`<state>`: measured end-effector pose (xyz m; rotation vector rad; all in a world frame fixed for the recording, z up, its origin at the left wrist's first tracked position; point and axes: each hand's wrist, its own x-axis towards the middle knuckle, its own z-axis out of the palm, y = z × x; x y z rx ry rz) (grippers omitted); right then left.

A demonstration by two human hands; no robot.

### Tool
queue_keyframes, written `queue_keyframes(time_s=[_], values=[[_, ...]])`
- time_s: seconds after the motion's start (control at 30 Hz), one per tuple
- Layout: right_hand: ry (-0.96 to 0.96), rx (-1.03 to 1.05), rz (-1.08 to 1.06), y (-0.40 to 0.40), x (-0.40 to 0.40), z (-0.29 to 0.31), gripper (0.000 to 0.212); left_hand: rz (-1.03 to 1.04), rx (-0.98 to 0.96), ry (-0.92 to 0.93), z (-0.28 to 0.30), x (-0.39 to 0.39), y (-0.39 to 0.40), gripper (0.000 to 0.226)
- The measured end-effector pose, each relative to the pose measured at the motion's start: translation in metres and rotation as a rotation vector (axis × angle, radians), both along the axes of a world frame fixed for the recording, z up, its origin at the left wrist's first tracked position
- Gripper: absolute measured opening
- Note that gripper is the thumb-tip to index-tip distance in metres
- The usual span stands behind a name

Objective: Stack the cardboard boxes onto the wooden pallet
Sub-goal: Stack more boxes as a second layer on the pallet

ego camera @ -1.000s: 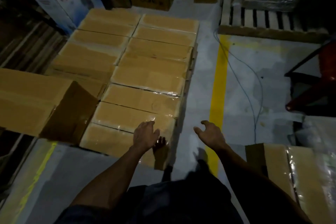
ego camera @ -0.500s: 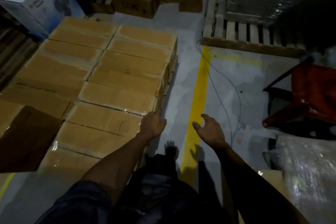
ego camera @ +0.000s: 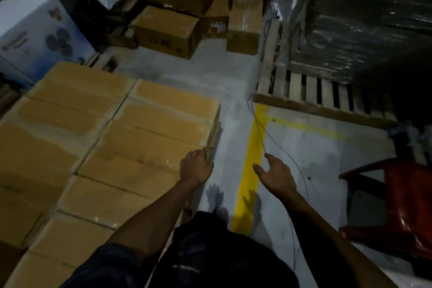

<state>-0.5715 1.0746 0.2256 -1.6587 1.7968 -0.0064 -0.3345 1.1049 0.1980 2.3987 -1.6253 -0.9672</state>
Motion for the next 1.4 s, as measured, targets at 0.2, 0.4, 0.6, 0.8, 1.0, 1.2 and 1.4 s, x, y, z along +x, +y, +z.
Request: queue_keyframes(time_s=[0.2, 0.4, 0.6, 0.8, 1.0, 1.2, 1.4], values=[[-0.012, 0.011, 0.028, -0.139, 0.018, -0.003, 0.070, 0.044, -0.076, -0.014, 0.014, 0.017, -0.140, 0.053], [-0.003, 0.045, 0.103, -0.297, 0.034, -0.028, 0.066, 0.122, -0.078, -0.034, -0.014, 0.029, -0.279, 0.055], [-0.041, 0.093, 0.216, -0.485, 0.052, -0.035, 0.073, 0.237, -0.010, -0.112, -0.021, 0.046, -0.423, 0.055], [-0.050, 0.024, 0.339, -0.645, 0.096, 0.002, 0.072, 0.343, -0.075, -0.108, 0.007, 0.076, -0.556, 0.058], [-0.008, -0.004, 0.463, -0.782, 0.162, -0.008, 0.071, 0.464, -0.079, -0.064, -0.008, 0.127, -0.677, 0.058], [0.031, 0.025, 0.514, -0.929, 0.248, -0.028, 0.071, 0.509, -0.056, -0.031, -0.037, 0.216, -0.819, 0.058], [0.010, 0.035, 0.503, -1.073, 0.344, -0.004, 0.071, 0.527, -0.056, -0.068, -0.009, 0.322, -0.969, 0.056]])
